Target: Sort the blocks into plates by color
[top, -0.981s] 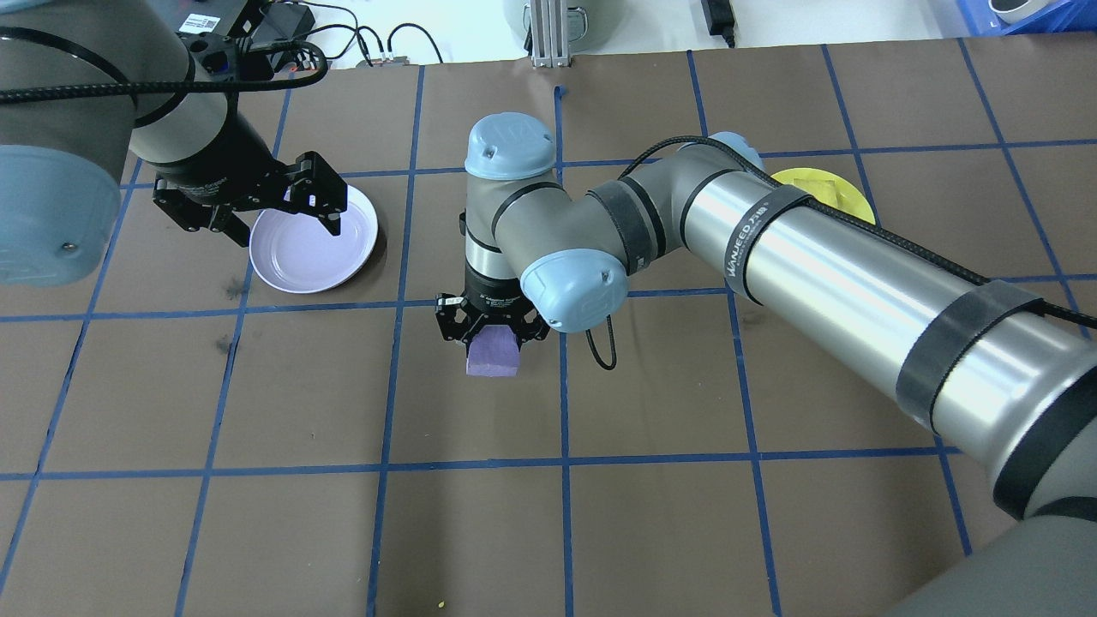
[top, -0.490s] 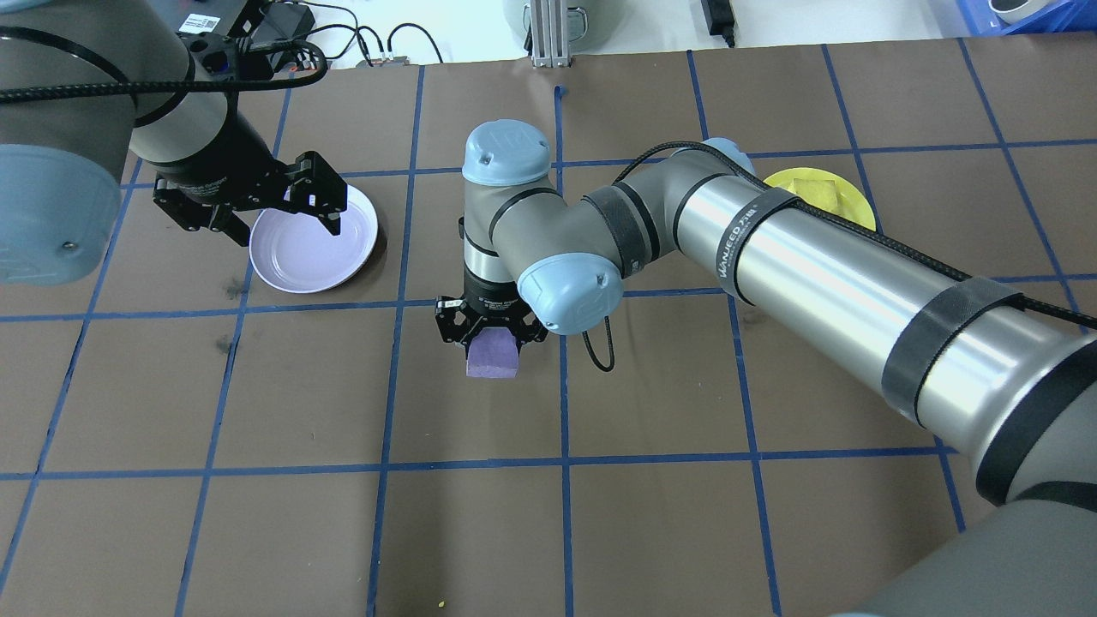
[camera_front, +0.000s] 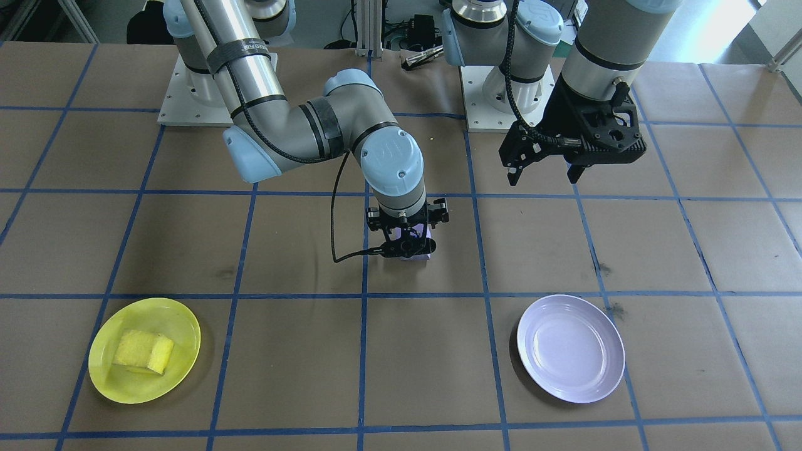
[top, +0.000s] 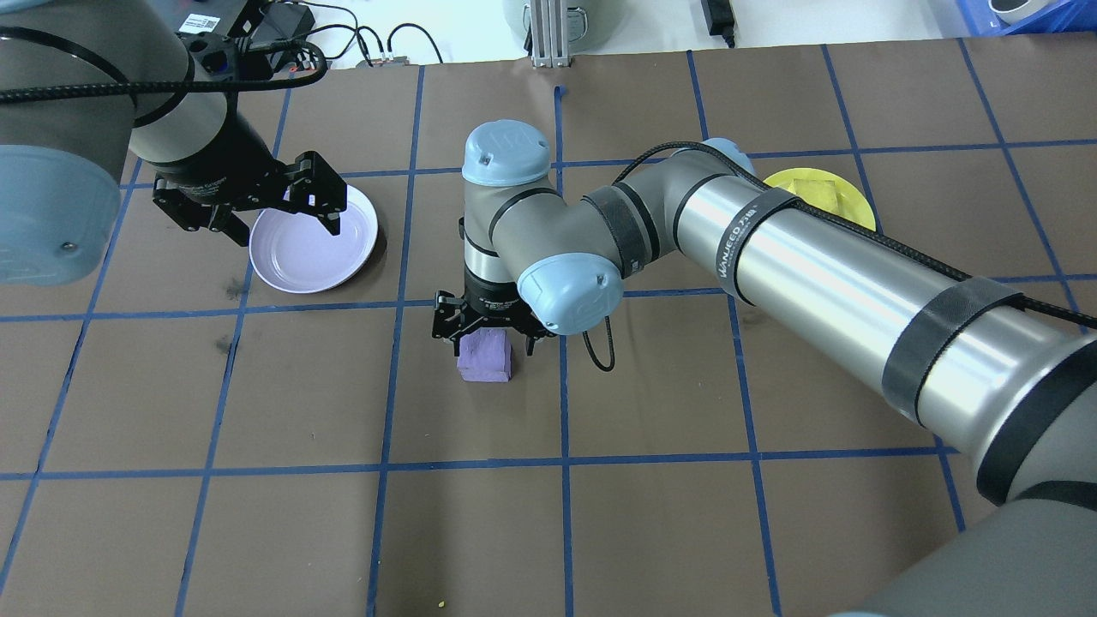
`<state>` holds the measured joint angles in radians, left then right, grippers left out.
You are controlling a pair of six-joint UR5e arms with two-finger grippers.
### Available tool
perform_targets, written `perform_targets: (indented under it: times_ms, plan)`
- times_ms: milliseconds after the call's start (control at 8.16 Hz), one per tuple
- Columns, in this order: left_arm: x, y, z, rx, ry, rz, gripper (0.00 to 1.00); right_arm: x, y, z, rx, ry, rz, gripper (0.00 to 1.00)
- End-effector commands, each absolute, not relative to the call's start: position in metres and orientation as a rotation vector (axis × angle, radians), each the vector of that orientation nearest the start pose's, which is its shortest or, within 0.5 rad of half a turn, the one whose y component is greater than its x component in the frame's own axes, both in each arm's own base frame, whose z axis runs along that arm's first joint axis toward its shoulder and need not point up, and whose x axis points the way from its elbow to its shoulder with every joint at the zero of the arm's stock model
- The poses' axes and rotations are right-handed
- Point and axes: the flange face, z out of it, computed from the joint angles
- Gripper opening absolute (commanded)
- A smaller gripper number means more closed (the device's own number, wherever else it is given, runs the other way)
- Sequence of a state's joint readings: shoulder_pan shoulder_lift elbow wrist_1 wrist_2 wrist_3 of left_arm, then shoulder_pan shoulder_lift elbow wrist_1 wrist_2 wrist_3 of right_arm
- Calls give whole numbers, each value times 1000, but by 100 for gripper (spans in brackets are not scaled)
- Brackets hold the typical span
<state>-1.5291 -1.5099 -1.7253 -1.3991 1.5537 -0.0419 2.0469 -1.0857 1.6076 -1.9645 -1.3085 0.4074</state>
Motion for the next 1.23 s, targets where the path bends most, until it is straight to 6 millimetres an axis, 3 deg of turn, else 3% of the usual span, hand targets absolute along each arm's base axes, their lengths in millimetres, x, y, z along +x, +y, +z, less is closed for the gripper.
perform_targets:
  times_ms: [0,123,245,368,613,735,858,1103]
  plan:
    - [-119,-476,458,-139,3154,-116,100,423,-483,244,-75,2940,328,100]
    - [-120,-475,457,-135,3155,-106,100,403,-491,257,-50,2941,329,100]
    - [-121,-475,457,-142,3159,-104,100,367,-505,274,-19,2945,344,100]
    - [-124,-472,454,-193,3163,-86,100,313,-520,305,31,2983,321,100]
    - [-160,-458,436,-266,3157,-24,100,222,-529,378,132,3021,185,100]
    - [-172,-454,437,-319,3154,-34,100,180,-528,406,180,3072,104,100]
    - [-177,-454,436,-332,3158,-34,100,152,-518,430,201,3112,71,100]
    - [-192,-457,418,-294,3154,28,100,145,-498,468,217,3112,-11,100]
